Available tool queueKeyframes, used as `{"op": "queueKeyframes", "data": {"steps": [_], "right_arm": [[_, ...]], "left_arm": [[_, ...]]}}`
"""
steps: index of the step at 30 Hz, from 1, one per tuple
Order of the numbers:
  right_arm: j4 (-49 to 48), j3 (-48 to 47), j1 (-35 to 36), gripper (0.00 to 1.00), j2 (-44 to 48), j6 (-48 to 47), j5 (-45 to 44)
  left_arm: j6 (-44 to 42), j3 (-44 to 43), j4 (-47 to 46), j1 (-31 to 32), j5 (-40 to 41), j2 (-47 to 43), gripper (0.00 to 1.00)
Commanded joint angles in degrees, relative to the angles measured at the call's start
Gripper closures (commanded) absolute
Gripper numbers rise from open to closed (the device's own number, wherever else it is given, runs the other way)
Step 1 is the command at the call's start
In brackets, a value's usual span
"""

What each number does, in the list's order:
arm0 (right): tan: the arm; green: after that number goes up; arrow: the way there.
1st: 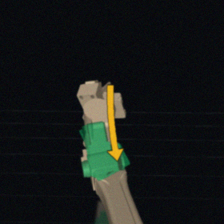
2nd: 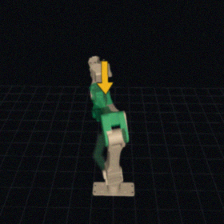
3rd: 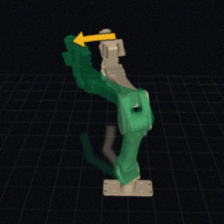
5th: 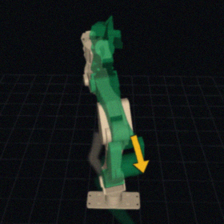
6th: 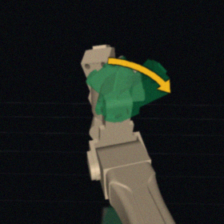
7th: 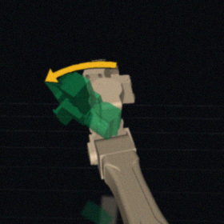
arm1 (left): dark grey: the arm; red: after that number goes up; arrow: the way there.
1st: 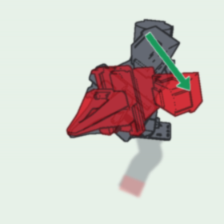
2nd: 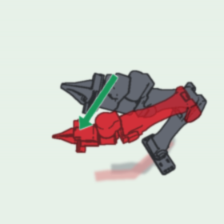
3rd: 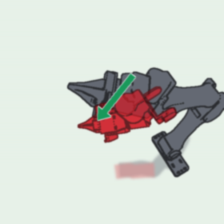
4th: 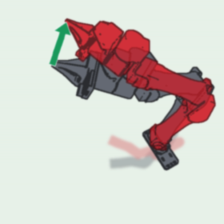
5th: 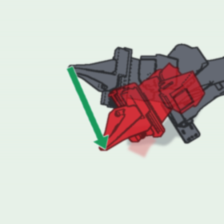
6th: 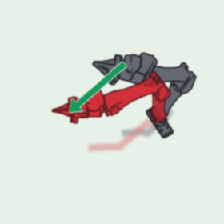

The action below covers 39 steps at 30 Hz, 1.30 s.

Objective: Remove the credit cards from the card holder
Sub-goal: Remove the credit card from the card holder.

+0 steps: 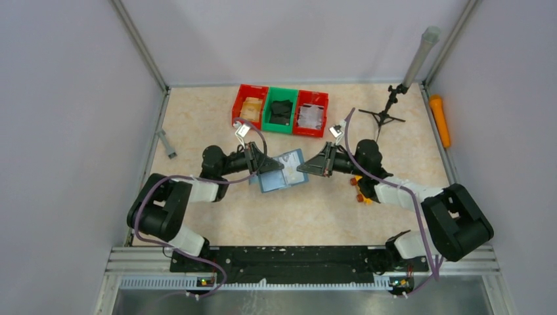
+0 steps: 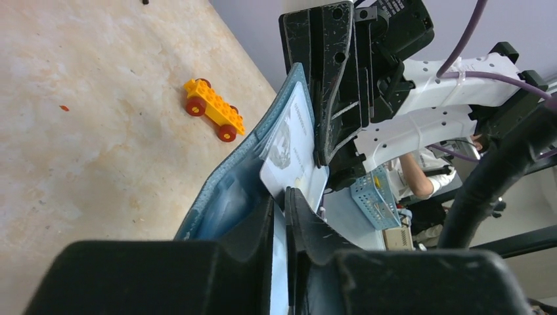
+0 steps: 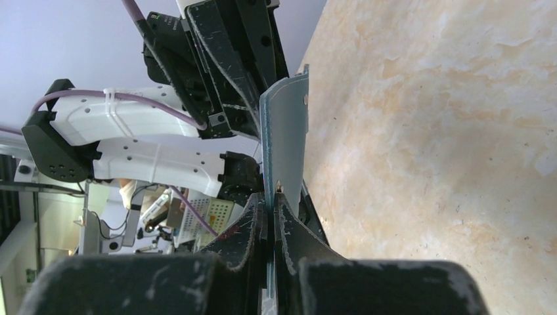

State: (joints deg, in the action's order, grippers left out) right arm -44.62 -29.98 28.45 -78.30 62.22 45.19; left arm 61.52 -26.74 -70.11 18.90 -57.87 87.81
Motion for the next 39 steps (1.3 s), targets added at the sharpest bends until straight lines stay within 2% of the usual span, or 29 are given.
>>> {"op": "queueKeyframes", "data": {"steps": [1,2,4,8,11,12,14,15,16,26,32,35,39], "right_arm": [[-3.6,-0.52,0.91,1.0,-0.01,-0.35,0.88],[-3.5,-0.46,0.91,1.0,-0.07,-0.53,0.8],[-3.71,-0.43,0.91,0.92,-0.16,-0.78,0.61],[-4.66,-0.59,0.91,0.75,-0.44,-0.76,1.03],[-4.13,-0.86,0.91,0.69,0.0,-1.1,0.93],[-3.65,-0.95,0.91,0.73,0.3,-1.42,0.72],[-1.65,-0.96,0.91,0.93,0.98,-2.52,-0.13],[-0.51,-0.96,0.91,0.99,1.41,-3.25,-0.57],[0.65,-0.96,0.84,1.0,1.81,-3.96,-1.08],[4.64,1.82,-3.07,1.0,6.67,-5.98,-2.92],[7.72,2.09,-3.46,1.0,6.99,-8.1,-3.85],[12.0,2.05,-3.93,1.0,7.12,-10.62,-7.24],[16.54,2.84,-5.28,1.0,6.73,-13.91,-13.0]], "left_arm": [[3.6,0.93,-10.07,-1.15,-0.97,1.41,0.92],[4.41,1.05,-11.45,-1.34,-1.09,1.88,0.95],[5.93,1.08,-13.34,-1.57,-1.43,2.86,1.0],[6.77,0.86,-14.63,-1.58,-1.84,3.83,1.0],[6.24,0.77,-13.71,-1.58,-1.98,3.58,1.0],[5.8,0.73,-12.95,-1.58,-1.99,3.41,1.0],[4.59,0.68,-11.03,-1.58,-1.91,2.81,1.0],[3.9,0.64,-9.96,-1.58,-1.82,2.4,1.0],[3.19,0.6,-8.8,-1.58,-1.75,1.94,1.0],[-4.15,-0.1,3.53,-1.58,-0.24,-1.4,1.0],[-4.91,-0.35,5.02,-1.6,-0.2,-1.35,1.0],[-5.55,-0.45,5.86,-1.66,-0.01,-1.31,1.0],[-8.66,-1.14,12.08,-1.82,1.09,-2.22,1.0]]}}
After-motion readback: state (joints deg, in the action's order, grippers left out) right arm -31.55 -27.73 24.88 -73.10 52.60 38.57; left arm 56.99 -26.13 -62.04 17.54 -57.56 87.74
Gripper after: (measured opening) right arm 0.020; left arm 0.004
